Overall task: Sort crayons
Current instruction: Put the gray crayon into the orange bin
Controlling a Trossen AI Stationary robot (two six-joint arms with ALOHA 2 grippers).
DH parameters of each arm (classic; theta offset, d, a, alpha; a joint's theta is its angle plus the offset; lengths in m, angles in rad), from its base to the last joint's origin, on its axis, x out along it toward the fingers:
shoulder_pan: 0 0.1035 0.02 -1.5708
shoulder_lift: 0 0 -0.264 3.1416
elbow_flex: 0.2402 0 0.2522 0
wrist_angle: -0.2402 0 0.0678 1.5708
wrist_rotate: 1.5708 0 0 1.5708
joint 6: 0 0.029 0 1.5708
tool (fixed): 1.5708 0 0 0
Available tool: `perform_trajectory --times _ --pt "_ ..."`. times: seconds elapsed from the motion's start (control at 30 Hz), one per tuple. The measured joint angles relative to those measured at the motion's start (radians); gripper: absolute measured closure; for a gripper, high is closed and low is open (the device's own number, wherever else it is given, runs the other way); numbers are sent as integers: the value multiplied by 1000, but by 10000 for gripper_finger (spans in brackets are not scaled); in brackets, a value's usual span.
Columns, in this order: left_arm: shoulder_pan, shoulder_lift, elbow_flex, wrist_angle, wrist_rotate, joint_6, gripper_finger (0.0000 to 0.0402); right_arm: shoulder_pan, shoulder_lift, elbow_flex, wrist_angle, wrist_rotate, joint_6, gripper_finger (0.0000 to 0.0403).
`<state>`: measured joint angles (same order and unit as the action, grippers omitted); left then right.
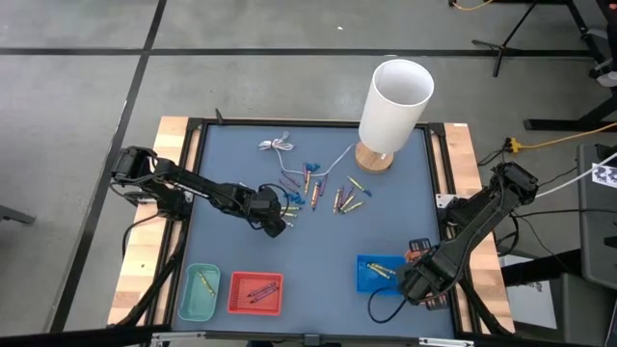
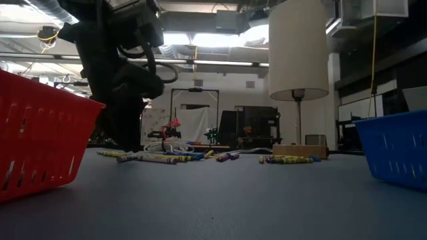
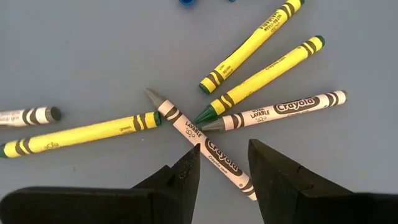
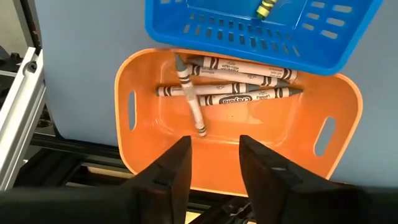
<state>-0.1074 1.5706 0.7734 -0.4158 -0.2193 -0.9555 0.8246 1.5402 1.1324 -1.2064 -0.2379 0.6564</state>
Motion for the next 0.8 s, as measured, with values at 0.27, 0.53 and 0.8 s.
perform_trajectory --times 0.27,0.53,0.8 --pt "0 0 0 -2 0 -41 282 0 0 0 0 -1 -6 270" --pt "0 0 0 -6 -3 -59 282 0 0 0 1 -13 -6 270" --pt "0 0 -1 -44 -4 -59 282 0 0 0 1 -107 48 270"
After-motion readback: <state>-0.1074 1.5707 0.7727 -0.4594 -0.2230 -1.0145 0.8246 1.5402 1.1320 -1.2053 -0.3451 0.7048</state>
